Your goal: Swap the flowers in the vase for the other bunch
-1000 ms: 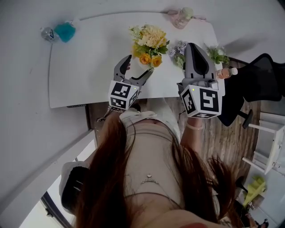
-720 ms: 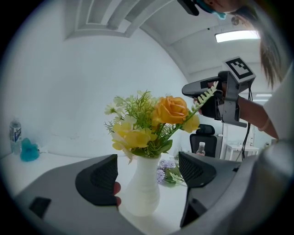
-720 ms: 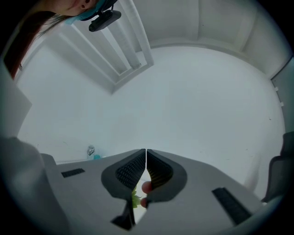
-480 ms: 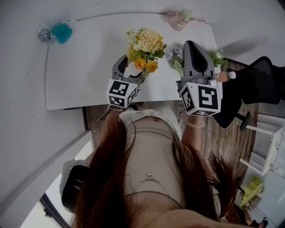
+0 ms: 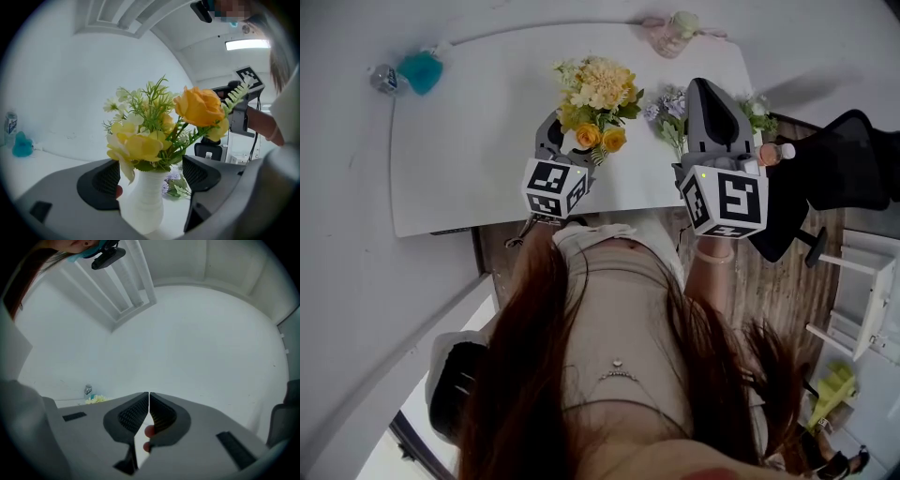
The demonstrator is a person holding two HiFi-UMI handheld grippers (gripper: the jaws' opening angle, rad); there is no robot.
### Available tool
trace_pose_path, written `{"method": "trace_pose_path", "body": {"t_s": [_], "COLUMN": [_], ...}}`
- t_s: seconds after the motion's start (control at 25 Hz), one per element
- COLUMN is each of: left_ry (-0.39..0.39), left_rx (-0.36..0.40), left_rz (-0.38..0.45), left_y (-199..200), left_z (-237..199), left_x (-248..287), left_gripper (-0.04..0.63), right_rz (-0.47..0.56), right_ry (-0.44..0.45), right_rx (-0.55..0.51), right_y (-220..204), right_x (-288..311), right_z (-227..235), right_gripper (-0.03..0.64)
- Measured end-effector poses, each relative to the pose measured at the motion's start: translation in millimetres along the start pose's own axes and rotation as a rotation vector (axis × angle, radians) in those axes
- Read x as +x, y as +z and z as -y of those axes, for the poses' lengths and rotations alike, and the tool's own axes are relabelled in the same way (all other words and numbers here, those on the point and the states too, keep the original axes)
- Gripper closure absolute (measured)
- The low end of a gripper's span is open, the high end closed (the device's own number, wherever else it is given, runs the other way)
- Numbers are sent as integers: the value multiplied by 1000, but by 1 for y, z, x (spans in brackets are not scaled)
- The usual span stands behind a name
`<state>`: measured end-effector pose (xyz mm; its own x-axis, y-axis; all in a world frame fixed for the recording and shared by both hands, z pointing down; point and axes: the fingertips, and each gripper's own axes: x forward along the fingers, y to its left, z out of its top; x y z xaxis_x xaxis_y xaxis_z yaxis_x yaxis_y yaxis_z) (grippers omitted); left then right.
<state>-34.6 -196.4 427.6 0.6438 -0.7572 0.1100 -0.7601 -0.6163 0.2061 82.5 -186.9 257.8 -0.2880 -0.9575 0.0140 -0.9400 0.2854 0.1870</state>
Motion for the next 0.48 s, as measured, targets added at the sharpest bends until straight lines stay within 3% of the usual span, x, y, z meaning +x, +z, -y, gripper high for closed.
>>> {"method": "trace_pose_path", "body": {"t_s": [0.48], "left_ry": [20], "left_rx": [21], "left_rz": [61], "left_y": [13], "left_z": [-2], "left_x": [9], "left_gripper": [197], "right_rz": [-16], "right_ry": [-19], "right_rx": [-2], "right_y": [-7], "right_x": [3], "right_z": [14], "right_gripper": [589]}}
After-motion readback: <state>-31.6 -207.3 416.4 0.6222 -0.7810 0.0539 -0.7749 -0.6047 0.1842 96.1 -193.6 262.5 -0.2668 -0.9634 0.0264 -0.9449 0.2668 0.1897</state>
